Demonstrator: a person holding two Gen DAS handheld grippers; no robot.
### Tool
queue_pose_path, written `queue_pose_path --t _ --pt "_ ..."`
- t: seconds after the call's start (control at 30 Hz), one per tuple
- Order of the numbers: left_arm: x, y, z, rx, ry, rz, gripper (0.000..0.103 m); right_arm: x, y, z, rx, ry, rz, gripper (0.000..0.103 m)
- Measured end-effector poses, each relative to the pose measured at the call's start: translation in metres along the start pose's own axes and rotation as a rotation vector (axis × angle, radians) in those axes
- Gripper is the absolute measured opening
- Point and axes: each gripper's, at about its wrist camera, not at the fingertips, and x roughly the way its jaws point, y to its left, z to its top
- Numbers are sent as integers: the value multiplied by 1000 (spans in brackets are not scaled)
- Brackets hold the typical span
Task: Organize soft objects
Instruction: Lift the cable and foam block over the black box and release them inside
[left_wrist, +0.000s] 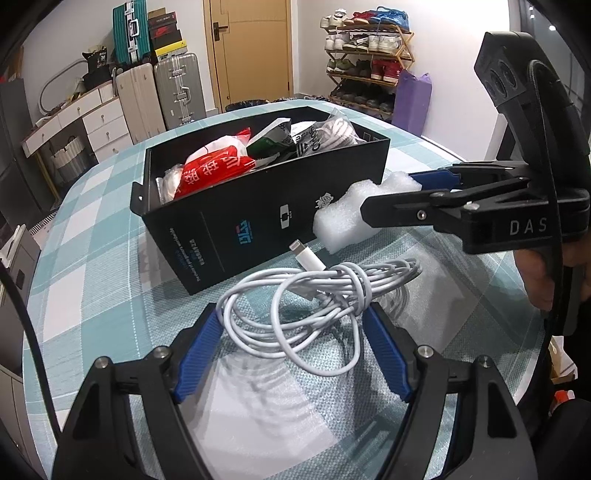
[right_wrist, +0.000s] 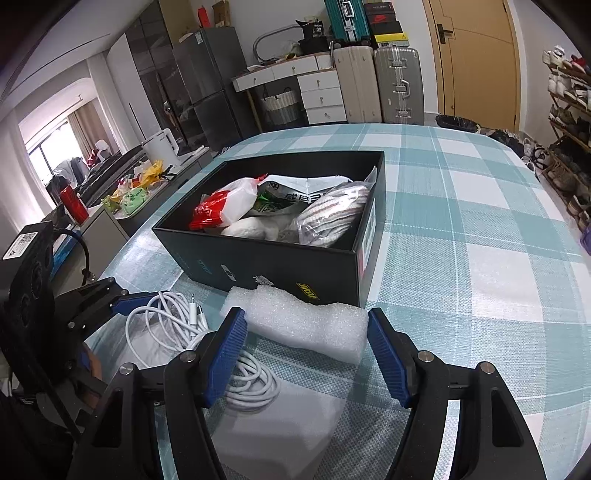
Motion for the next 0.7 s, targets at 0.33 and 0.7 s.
queue_pose_path --t 0.33,0.7 --pt "-13 5 -3 -27 -38 5 77 -16 4 -2 -3 -36 3 68" --pt "-18 5 -6 -29 -48 7 76 -34 8 -3 -17 -71 -6 68"
